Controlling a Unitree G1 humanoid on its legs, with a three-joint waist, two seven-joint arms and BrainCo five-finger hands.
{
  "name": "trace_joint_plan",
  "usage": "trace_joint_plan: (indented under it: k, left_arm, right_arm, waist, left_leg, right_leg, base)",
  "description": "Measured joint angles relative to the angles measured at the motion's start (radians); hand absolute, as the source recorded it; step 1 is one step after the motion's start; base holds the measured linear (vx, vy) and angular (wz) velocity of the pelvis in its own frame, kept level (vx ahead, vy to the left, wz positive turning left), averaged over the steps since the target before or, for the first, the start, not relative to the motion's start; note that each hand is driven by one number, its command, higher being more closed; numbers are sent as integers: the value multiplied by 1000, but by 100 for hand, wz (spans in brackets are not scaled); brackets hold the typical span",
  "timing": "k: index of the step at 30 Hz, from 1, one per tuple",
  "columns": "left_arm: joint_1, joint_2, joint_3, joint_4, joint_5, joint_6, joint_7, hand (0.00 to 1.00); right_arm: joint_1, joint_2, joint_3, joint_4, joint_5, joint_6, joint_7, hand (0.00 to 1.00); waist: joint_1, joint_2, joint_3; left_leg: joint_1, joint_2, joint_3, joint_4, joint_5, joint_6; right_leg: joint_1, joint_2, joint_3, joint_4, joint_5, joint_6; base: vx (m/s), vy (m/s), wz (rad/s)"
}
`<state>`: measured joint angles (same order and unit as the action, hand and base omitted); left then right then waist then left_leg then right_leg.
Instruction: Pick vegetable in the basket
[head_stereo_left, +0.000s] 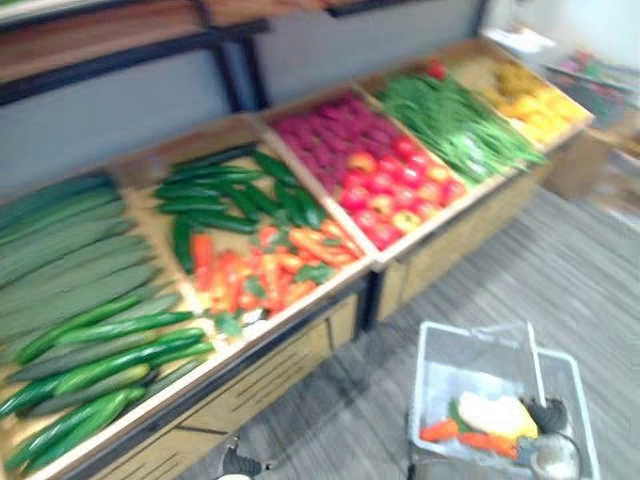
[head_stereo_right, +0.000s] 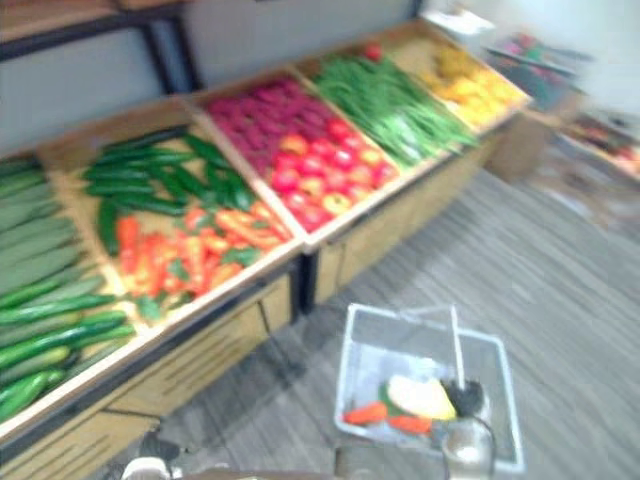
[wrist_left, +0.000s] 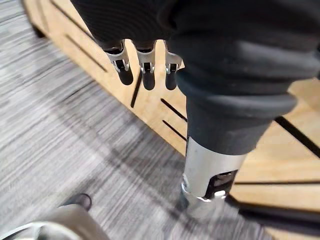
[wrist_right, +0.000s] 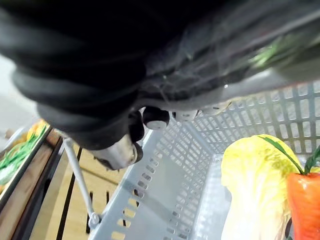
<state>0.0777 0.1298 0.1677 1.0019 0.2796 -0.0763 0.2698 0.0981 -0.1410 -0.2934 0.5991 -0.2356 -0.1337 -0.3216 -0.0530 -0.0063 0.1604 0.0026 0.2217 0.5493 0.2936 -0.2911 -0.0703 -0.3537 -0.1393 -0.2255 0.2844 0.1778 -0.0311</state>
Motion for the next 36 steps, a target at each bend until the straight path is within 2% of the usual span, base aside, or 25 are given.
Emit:
trace_joint_plan:
  k: [1,2,3,4,5,6,7,8,9,11,12,13,15,16,19,21,22,23,24,25,28,30,31,32,36]
  left_arm:
    - [7,14,-17,-32,-1,-6,-3,0]
    - [8,20,-21,-35,-1,-6,-9,0]
    - [9,19,-21,-32,0,-6,-16,0]
    - [26,10,-23,-11,1,-11,-26,0]
    - [37,10,-30,-9,3,-9,-32,0]
    - [39,14,-40,-4,3,-6,-35,0]
    - [57,17,-44,-5,10,-6,-38,0]
    - [78,18,-44,-5,13,-6,-39,0]
    - [87,21,-43,-4,15,-3,-38,0]
    - [80,22,-32,7,30,0,-37,0]
    - [78,20,-29,13,41,0,-35,0]
    - [72,-4,-19,21,53,2,-31,0]
    - [69,-15,-11,34,56,2,-24,0]
    - [64,-23,-10,41,57,9,-13,0]
    - [63,-29,-11,44,98,32,20,0]
    - [63,-29,-8,44,99,35,31,0]
    - [63,-27,-2,38,97,34,34,0]
    - [63,-26,-2,34,97,34,38,0]
    - [68,-33,-3,34,97,34,42,0]
    - [77,-44,-3,33,96,33,52,0]
    - [91,-62,-2,33,93,27,69,0]
    - [100,-71,-3,34,94,20,71,0]
    - [98,-68,-3,35,97,20,69,0]
    - [95,-70,-4,35,97,16,68,0]
    - [81,-53,-18,39,137,12,59,0]
  right_arm:
    - [9,1,4,0,0,4,0,100]
    - [19,0,12,0,1,6,-1,100]
    - [19,1,24,-1,0,14,0,100]
    - [1,12,23,-4,-1,21,-3,100]
    - [1,21,25,-3,-1,25,-7,100]
    - [5,20,25,-2,-1,25,-6,100]
    - [7,20,27,7,-2,25,-6,100]
    - [-6,20,43,6,-2,27,-3,100]
    - [-18,21,54,6,-3,27,-3,100]
    - [-50,15,65,5,-5,27,-1,100]
    - [-50,9,67,5,-8,30,0,100]
    - [-45,-3,73,5,-35,37,3,100]
    - [-35,-7,88,4,-39,37,2,100]
    - [-20,-6,99,4,-39,38,-1,100]
    - [44,-3,124,-6,-40,37,-8,100]
    - [78,-3,128,-8,-42,35,-8,100]
    - [87,-4,128,-10,-41,35,-8,100]
    - [81,-8,128,-13,-42,35,-16,100]
    - [72,-17,122,-13,-41,34,-22,100]
    - [67,-29,122,-11,-42,26,-25,100]
    - [62,-41,124,-11,-42,15,-26,100]
    - [62,-57,124,-14,-42,11,-25,100]
    - [64,-60,119,-15,-42,11,-25,100]
    - [63,-61,102,-16,-42,11,-25,100]
    - [65,-64,97,-15,-43,14,-22,100]
  waist:
    - [-3,-24,13]
    - [-1,-46,20]
    - [2,-53,17]
    - [26,-19,12]
    - [23,-43,8]
    - [21,-42,10]
    - [29,-47,2]
    - [41,-62,-17]
    - [46,-68,-22]
    - [52,-70,-28]
    - [54,-63,-28]
    - [59,-37,-29]
    - [56,-13,-28]
    - [51,7,-29]
    - [31,19,-31]
    - [28,18,-26]
    - [32,3,-16]
    - [37,-4,-10]
    - [37,-3,-7]
    - [42,7,-3]
    - [59,37,4]
    - [59,63,6]
    - [55,67,1]
    - [55,70,-1]
    - [63,58,12]
  left_leg:
    - [17,-17,28,16,8,2]
    - [16,-25,35,58,0,10]
    - [10,-26,32,62,0,26]
    - [37,-20,19,-51,20,32]
    - [70,-38,77,-82,47,32]
    - [76,-40,82,-84,50,32]
    - [79,-40,105,-82,53,32]
    - [60,-37,146,-70,56,33]
    - [44,-30,165,-57,57,33]
    - [-5,6,216,-11,67,30]
    - [-7,13,232,-7,70,29]
    - [-6,28,267,-7,95,21]
    - [-9,63,283,20,102,16]
    - [-10,105,290,60,108,13]
    - [-5,197,276,167,144,12]
    - [-3,237,234,247,180,6]
    - [-23,234,158,297,218,20]
    - [-58,167,-14,296,186,-21]
    - [-70,97,-148,262,164,-44]
    - [-72,28,-265,211,155,-52]
    - [-71,-21,-405,80,157,-56]
    - [-67,-21,-427,-11,198,-56]
    - [-48,-25,-424,-49,175,-66]
    - [-45,-33,-416,-86,159,-61]
    - [-50,-82,-390,-133,143,-47]
  right_leg:
    - [-31,-57,-108,224,-95,-28]
    - [-44,-73,-170,255,-61,-51]
    - [-37,-66,-184,221,-32,-77]
    - [-4,-25,-162,188,-54,-62]
    - [16,-91,-192,391,-210,-38]
    - [55,-116,-207,435,-250,-9]
    - [127,-162,-226,452,-274,17]
    - [170,-198,-234,419,-291,42]
    - [176,-207,-235,394,-299,55]
    - [188,-163,-230,240,-353,123]
    - [197,-143,-223,196,-360,130]
    - [224,-97,-202,90,-362,131]
    - [254,-53,-196,0,-362,130]
    - [273,-12,-185,-46,-342,108]
    - [347,61,-178,-131,-314,70]
    - [389,88,-161,-153,-308,61]
    - [407,87,-130,-165,-305,55]
    - [409,63,-89,-159,-303,52]
    - [406,46,-47,-160,-296,55]
    - [396,37,5,-175,-286,59]
    - [373,65,101,-214,-274,59]
    - [351,91,127,-219,-259,69]
    - [337,89,146,-225,-248,86]
    - [327,80,155,-254,-230,109]
    - [329,42,162,-334,-149,147]
  base:
    - [-86,80,-67]
    - [-101,82,-88]
    - [-325,29,-119]
    - [-313,19,-121]
    - [-264,3,-99]
    - [-31,-1,-66]
    - [5,-54,-76]
    - [5,-54,-92]
    - [-23,-140,-100]
    - [-64,-220,-76]
    - [-61,-220,-81]
    - [-54,-223,-80]
    - [-49,-241,-68]
    - [-35,-238,-51]
    - [-22,-224,-24]
    - [-38,-167,-29]
    - [-72,-131,-65]
    - [-68,-18,-86]
    - [-97,29,-121]
    - [-93,64,-119]
    - [-60,119,-125]
    - [10,188,-90]
    - [57,197,-43]
    - [65,195,-29]
    - [59,171,-13]
